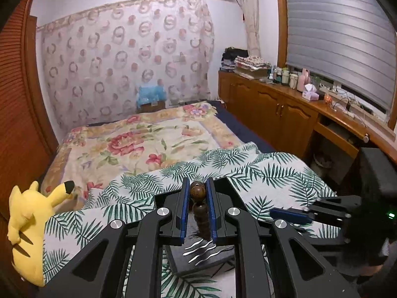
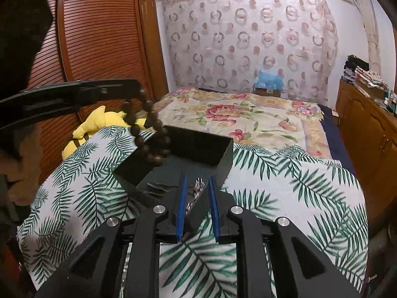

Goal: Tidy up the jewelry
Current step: 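Carry both held pieces over the black box and open both tools inside it, then grasp the silver bangle with the left tool while the right tool grasps the jade bangle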

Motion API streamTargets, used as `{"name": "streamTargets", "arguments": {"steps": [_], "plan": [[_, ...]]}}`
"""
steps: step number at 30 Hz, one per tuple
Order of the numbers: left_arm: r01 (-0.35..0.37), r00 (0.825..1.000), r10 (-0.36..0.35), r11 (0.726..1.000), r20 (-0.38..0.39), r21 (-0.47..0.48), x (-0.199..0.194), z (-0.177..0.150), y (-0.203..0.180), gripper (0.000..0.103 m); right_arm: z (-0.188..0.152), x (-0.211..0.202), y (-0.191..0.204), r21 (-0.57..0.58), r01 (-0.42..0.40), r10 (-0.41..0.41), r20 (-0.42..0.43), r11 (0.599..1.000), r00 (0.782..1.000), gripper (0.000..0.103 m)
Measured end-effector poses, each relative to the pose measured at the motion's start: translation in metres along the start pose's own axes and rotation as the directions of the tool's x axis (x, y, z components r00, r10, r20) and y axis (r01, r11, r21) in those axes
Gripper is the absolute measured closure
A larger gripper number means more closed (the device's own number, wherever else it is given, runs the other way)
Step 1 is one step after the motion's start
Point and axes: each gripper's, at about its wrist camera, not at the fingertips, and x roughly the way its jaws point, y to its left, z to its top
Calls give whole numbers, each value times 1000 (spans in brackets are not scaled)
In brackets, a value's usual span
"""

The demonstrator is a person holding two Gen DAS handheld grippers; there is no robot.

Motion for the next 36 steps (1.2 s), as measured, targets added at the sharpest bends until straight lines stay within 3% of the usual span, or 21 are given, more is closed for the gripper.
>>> {"name": "streamTargets", "arguments": {"steps": [4,6,8,16,26,28,29,30,36], "plan": [[-17,999,17,1000,-29,-7,9,-7,0,87,-6,-8,4,-18,5,-5,-5,1000,1000,82],[-24,999,24,1000,-36,-8,7,-10,1,74,-11,-13,7,-23,7,-8,-6,1000,1000,82],[-30,999,30,999,-35,-10,1,-16,1,71,-16,-21,13,-33,3,-3,-5,999,1000,82],[-2,999,3,1000,-53,5,-36,-62,6,68,-49,-49,30,-23,-35,35,-23,999,999,82],[22,991,-24,1000,-135,-12,-45,-123,5,66,-91,-36,50,-38,-67,60,-162,997,985,82],[21,989,-22,1000,-146,-7,-44,-131,4,61,-95,-32,54,-61,-66,54,-187,996,981,82],[21,989,-21,1000,-149,-5,-44,-135,2,47,-96,-30,55,-70,-60,45,-200,996,979,82],[28,989,-29,1000,-148,-8,-45,-138,1,44,-97,-29,55,-69,-61,45,-210,996,977,82],[65,983,-69,997,-167,-31,-45,-147,-5,41,-102,-26,55,-78,-37,18,-235,996,972,86]]}}
